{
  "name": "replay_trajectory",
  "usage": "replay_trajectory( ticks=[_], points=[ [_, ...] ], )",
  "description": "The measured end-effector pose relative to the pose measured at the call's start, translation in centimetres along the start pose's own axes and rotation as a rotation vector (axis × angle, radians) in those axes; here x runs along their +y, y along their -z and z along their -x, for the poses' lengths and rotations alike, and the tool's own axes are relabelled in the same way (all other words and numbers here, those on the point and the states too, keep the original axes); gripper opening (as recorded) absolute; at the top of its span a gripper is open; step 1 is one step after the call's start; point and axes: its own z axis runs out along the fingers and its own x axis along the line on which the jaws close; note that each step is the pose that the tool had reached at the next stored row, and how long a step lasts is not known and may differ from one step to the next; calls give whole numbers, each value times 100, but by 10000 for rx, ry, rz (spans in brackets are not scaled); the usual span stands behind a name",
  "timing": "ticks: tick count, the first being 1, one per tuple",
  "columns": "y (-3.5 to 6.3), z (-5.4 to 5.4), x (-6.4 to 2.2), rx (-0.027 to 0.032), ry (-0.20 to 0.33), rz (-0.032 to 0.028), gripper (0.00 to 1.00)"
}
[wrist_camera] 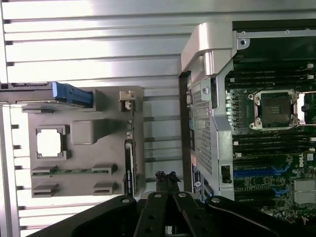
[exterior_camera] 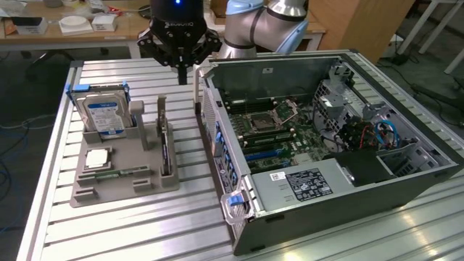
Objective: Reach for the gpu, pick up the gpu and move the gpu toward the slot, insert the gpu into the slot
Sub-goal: 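Reach for the gpu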
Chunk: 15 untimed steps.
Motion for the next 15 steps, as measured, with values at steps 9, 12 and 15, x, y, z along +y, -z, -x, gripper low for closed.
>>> replay_trajectory(
  ticks=[9, 12, 15],
  points=[
    [4, -157, -12, 0, 1, 0, 10],
    [5, -200, -15, 0, 0, 0, 10],
    [6, -243, -18, 0, 1, 1, 10]
  ],
)
